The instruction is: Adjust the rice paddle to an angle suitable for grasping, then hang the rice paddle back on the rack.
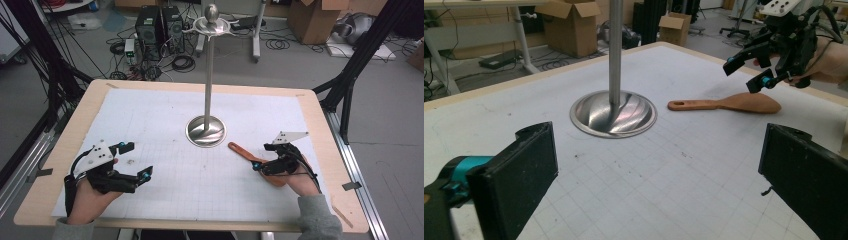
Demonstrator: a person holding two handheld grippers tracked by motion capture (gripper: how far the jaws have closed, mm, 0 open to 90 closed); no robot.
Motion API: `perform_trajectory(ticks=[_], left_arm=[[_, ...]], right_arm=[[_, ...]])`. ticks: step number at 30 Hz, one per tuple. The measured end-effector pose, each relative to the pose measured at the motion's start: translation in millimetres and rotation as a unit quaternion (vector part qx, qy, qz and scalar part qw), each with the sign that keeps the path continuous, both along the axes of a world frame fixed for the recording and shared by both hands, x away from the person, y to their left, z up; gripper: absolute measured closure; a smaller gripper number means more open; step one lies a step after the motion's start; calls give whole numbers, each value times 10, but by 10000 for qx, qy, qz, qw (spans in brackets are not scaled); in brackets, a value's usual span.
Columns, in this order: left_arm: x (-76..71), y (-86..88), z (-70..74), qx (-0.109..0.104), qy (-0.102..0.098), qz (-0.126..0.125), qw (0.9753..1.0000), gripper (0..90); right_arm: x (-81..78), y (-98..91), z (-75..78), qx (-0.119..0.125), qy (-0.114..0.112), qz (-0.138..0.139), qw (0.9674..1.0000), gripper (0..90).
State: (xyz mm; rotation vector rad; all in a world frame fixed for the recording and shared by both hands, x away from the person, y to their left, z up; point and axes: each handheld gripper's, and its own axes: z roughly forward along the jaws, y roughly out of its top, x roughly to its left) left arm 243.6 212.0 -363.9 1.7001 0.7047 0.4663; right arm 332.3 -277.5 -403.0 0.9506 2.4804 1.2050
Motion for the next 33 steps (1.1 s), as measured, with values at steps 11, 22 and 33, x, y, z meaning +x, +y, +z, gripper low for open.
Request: perform_trajectory(ticks=[11, 22, 33], left_arm=[[-73, 78, -21, 31, 30, 127, 9999, 27], [-134, 148, -23, 49, 23, 236, 9997, 27], [-159, 149, -53, 131, 64, 251, 9996, 27]], right_arm=[[110, 119, 61, -225, 50, 219, 9995, 129], [218, 204, 23, -285, 72, 300, 9991, 130], [285, 227, 30, -450, 110, 393, 9982, 137]])
